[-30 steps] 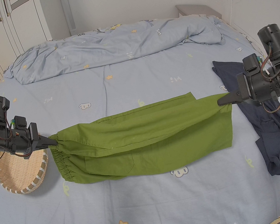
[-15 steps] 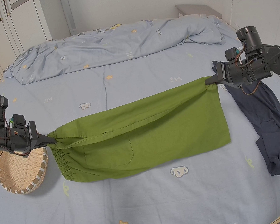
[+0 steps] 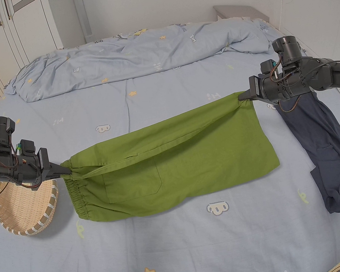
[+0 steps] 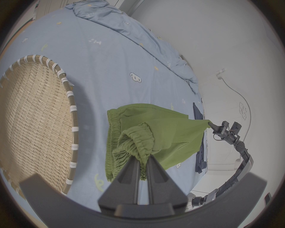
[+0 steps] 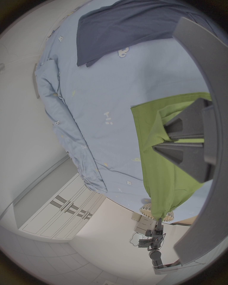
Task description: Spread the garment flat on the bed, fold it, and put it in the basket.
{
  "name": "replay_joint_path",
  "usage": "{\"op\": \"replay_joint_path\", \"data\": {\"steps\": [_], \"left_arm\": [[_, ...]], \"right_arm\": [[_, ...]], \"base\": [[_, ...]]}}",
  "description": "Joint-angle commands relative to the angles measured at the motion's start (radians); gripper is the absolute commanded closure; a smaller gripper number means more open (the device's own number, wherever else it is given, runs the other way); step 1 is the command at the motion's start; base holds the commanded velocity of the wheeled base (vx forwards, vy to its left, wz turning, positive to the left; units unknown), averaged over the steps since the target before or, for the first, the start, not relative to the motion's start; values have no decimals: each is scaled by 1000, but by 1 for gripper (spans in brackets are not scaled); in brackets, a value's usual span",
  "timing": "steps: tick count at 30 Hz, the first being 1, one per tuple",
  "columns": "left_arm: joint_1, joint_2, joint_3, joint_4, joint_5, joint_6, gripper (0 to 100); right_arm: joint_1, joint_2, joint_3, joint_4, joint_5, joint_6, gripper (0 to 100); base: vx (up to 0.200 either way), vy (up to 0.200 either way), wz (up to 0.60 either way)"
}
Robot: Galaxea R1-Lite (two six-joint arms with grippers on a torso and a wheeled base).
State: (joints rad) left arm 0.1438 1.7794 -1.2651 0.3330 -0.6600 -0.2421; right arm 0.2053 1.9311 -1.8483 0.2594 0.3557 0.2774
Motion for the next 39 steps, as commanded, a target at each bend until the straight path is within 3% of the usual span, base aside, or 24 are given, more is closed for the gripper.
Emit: {"op": "replay_joint_path", "data": {"steps": [1, 39], "left_arm": [[-1, 22, -5, -5, 0, 0, 100], [5, 144, -68, -37, 3, 0, 100]], "right_arm": [[-4, 40, -15, 0, 0, -1, 100], [9, 143, -89, -2, -1, -24, 100]], "base": [[0, 0, 0], [0, 0, 0]]}}
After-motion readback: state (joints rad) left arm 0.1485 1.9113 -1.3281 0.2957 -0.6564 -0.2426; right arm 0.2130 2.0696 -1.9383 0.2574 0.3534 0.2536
